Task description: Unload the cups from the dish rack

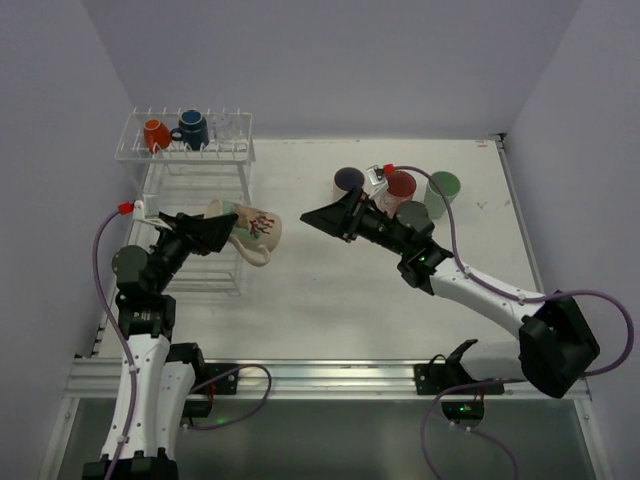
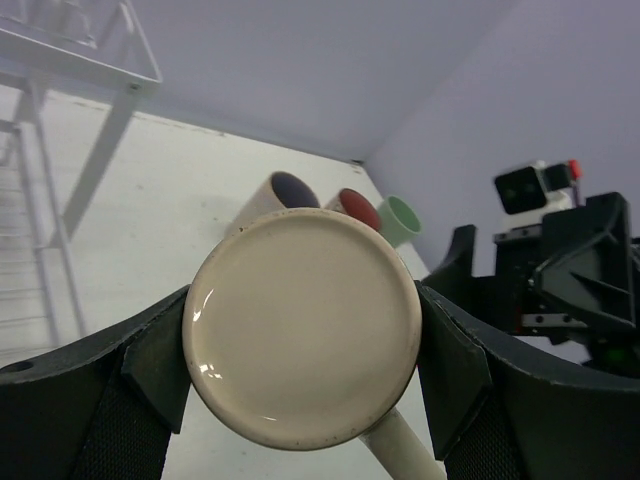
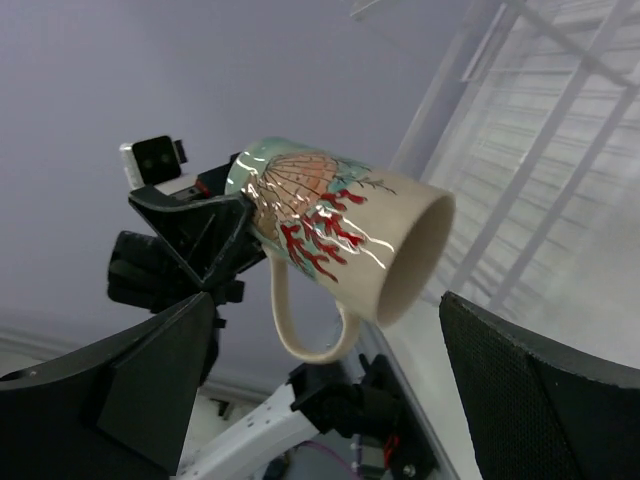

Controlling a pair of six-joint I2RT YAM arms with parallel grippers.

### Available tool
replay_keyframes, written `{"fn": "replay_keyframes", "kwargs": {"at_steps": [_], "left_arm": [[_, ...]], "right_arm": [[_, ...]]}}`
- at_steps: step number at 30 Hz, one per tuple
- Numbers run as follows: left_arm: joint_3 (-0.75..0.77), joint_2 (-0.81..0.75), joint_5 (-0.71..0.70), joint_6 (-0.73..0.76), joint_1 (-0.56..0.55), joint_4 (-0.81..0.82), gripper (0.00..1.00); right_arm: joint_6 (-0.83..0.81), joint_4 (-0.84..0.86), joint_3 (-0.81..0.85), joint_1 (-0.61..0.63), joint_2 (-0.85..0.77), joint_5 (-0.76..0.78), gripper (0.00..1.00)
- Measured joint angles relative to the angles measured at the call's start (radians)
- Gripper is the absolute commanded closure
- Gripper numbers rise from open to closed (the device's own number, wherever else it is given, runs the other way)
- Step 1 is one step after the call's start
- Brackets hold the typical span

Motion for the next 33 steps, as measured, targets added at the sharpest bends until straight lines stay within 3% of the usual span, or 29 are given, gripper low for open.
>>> {"fn": "replay_keyframes", "kwargs": {"at_steps": [10, 17, 20, 23, 26, 27, 28, 30, 33], "left_arm": [[-0.104, 0.021, 0.102, -0.208, -0.112, 0.323, 0.93], [-0.138, 0.033, 0.096, -0.269, -0.174, 0.463, 0.93], [-0.161, 0.034, 0.069, -0.277, -0.197, 0.499, 0.93], [-0.169, 0.045, 0.044, -0.278, -0.229, 0.528, 0.90], [-0.177, 0.060, 0.026, -0.278, -0.256, 0.552, 0.71], [-0.182, 0.062, 0.023, -0.278, -0.261, 0.560, 0.53], [-0.185, 0.062, 0.022, -0.281, -0.265, 0.563, 0.43], [-0.185, 0.062, 0.023, -0.309, -0.269, 0.544, 0.21], [-0.178, 0.050, 0.024, -0.316, -0.279, 0.500, 0.05]], "right_arm": [[0.227, 0.269, -0.027, 0.046, 0.129, -0.083, 0.05], [0.321, 0.394, -0.035, 0.071, 0.132, -0.112, 0.14], [0.371, 0.455, -0.035, 0.087, 0.145, -0.128, 0.24], [0.423, 0.511, -0.036, 0.098, 0.174, -0.139, 0.44], [0.457, 0.541, -0.038, 0.102, 0.201, -0.140, 0.71], [0.465, 0.541, -0.041, 0.103, 0.204, -0.137, 0.77], [0.464, 0.536, -0.045, 0.103, 0.205, -0.134, 0.86], [0.454, 0.555, -0.048, 0.101, 0.203, -0.132, 0.94], [0.409, 0.513, -0.048, 0.098, 0.165, -0.130, 1.00]]}}
